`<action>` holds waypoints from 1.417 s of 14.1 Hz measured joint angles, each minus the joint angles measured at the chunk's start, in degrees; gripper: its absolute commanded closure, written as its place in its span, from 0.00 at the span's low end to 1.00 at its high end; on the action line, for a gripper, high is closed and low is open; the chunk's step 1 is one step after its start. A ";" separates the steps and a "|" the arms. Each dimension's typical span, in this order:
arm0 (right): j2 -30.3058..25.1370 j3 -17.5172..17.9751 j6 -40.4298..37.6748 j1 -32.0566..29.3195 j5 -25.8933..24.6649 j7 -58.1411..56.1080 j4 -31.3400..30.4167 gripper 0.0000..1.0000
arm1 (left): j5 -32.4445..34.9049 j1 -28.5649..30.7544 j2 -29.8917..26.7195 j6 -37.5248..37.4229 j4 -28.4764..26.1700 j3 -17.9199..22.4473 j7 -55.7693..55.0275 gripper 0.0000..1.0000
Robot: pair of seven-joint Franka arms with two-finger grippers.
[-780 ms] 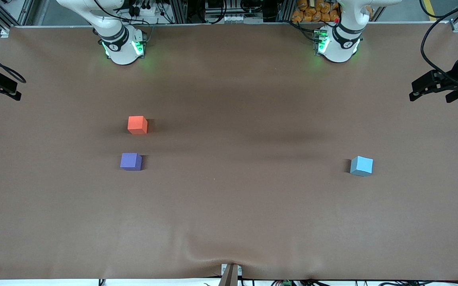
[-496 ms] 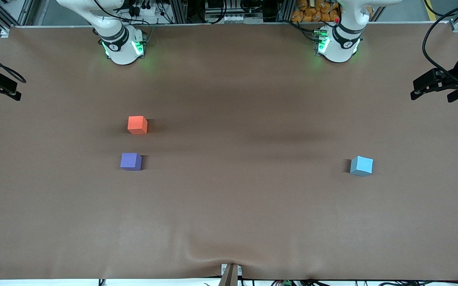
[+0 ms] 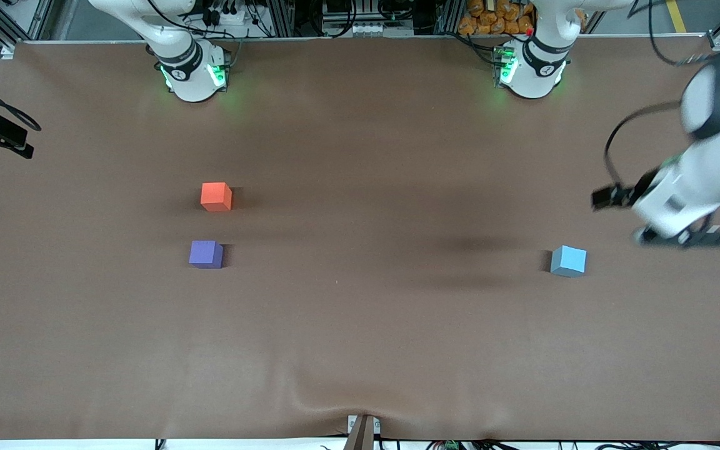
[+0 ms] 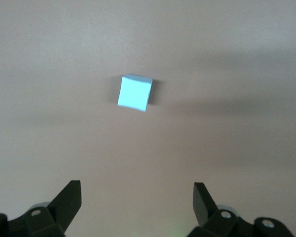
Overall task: Place blue block between orange and purple blocks
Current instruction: 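Reach the left gripper down to the light-blue cube and grasp it, then carry the blue cube toward the table middle and release it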
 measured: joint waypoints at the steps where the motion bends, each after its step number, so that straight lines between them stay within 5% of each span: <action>1: 0.00 0.00 0.00 0.00 0.01 0.00 -0.01 0.00 | 0.11 0.80 3.24 3.16 -0.26 0.09 -0.05 0.00; 8: 0.00 -0.06 0.00 -0.03 0.01 0.00 -0.06 0.00 | 0.12 2.65 11.82 28.18 -12.53 -0.12 3.07 0.00; 14: 0.00 -0.07 0.00 -0.04 0.02 0.00 -0.06 0.00 | 0.15 4.35 14.69 33.36 -15.74 0.13 14.55 0.00; 15: 0.00 -0.07 0.00 -0.04 0.02 0.00 -0.07 0.00 | 0.15 4.73 15.23 34.02 -15.77 0.12 15.36 0.07; 16: 0.00 -0.07 0.00 -0.04 0.02 0.00 -0.07 0.00 | 0.15 4.75 15.82 34.72 -15.78 0.02 15.58 0.36; 17: 0.00 -0.07 0.00 -0.04 0.02 0.00 -0.07 0.00 | 0.15 4.69 16.29 35.25 -15.78 -0.37 15.61 0.51; 20: 0.00 -0.07 0.00 -0.04 0.02 0.00 -0.07 0.00 | 0.15 4.36 16.62 35.64 -15.74 -1.64 15.61 0.61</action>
